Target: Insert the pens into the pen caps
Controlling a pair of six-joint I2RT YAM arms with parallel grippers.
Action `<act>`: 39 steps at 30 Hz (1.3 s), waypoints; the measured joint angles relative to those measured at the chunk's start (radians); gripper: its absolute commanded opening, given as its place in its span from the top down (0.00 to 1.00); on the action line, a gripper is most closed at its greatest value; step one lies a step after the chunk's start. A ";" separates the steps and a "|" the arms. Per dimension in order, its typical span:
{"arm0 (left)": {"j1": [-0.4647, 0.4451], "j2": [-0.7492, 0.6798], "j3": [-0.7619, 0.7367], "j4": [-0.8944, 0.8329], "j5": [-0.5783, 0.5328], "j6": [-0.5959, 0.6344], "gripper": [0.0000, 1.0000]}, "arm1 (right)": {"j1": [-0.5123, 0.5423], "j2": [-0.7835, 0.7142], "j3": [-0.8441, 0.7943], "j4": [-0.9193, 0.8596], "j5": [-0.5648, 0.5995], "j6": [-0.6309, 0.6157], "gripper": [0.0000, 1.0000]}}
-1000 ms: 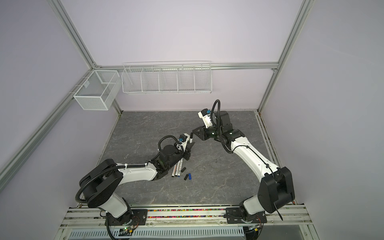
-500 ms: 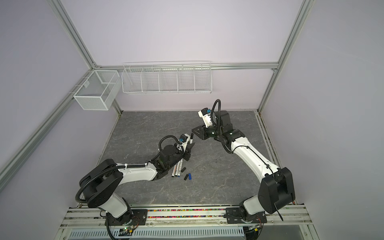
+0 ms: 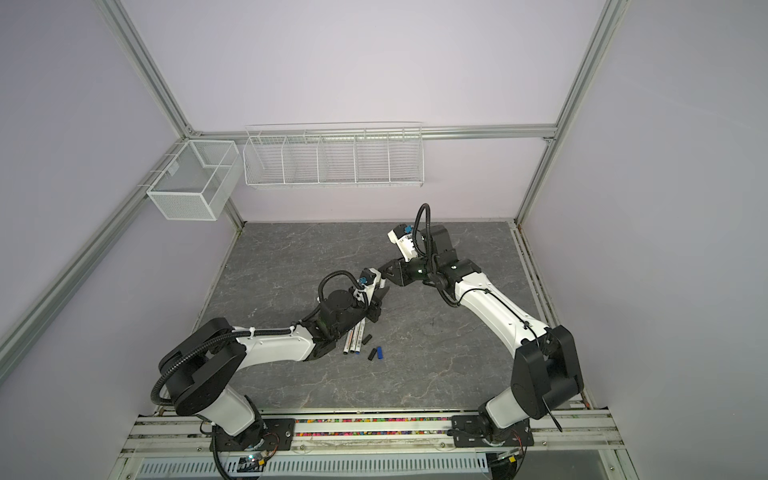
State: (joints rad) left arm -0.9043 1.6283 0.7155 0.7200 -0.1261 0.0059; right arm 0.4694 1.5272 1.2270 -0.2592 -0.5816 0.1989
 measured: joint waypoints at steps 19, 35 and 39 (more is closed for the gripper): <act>0.131 0.072 0.026 0.070 0.291 -0.296 1.00 | -0.025 0.211 0.214 -0.131 -0.093 -0.116 0.93; 0.208 0.030 0.026 -0.053 0.345 -0.260 1.00 | -0.003 0.309 0.299 -0.191 -0.084 -0.196 0.93; 0.243 0.018 0.026 -0.070 0.396 -0.259 1.00 | 0.015 0.320 0.314 -0.180 -0.058 -0.208 0.93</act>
State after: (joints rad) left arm -0.6613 1.6463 0.7418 0.6502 0.2695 -0.2535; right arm 0.4843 1.8477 1.5406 -0.4389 -0.6395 -0.0090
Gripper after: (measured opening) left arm 0.111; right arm 0.163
